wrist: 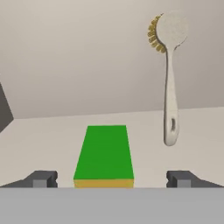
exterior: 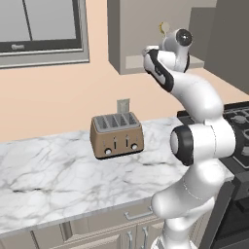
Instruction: Pick up the sponge and dish brush from the sink, and place them back in the cabinet, and close the cabinet door.
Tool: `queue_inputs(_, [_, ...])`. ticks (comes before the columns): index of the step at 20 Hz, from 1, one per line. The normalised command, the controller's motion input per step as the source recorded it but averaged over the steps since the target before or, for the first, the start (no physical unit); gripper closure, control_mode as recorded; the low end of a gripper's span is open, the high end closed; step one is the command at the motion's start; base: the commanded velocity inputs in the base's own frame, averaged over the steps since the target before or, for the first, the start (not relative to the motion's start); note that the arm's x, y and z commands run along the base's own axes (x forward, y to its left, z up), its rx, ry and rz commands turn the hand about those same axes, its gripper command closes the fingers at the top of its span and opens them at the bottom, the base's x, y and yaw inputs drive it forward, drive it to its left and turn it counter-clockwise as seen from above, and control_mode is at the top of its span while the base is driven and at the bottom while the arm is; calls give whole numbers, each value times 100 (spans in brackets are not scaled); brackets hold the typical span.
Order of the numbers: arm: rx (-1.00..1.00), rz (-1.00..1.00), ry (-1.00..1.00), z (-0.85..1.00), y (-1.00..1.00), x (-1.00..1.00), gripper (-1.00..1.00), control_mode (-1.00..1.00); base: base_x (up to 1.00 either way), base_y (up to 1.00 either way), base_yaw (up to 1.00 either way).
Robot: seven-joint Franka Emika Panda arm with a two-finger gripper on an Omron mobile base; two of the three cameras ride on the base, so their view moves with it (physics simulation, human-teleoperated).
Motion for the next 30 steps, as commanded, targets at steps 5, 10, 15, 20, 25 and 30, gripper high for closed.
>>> queue_inputs(5, [0, 0, -5, 3, -4, -33, -100, -100, 0, 0, 0])
queue_inputs(10, [0, 0, -4, 11, -8, -37, -100, -100, 0, 0, 0])
queue_inputs(15, [0, 0, -2, 6, -6, -33, -100, -100, 0, 0, 0])
queue_inputs(20, [0, 0, 0, 8, -4, -41, -100, -100, 0, 0, 0])
queue_inputs(25, [0, 0, 0, 12, 0, -42, -100, -100, 0, 0, 0])
queue_inputs(30, [0, 0, 0, 8, 0, -46, -100, -100, 0, 0, 0])
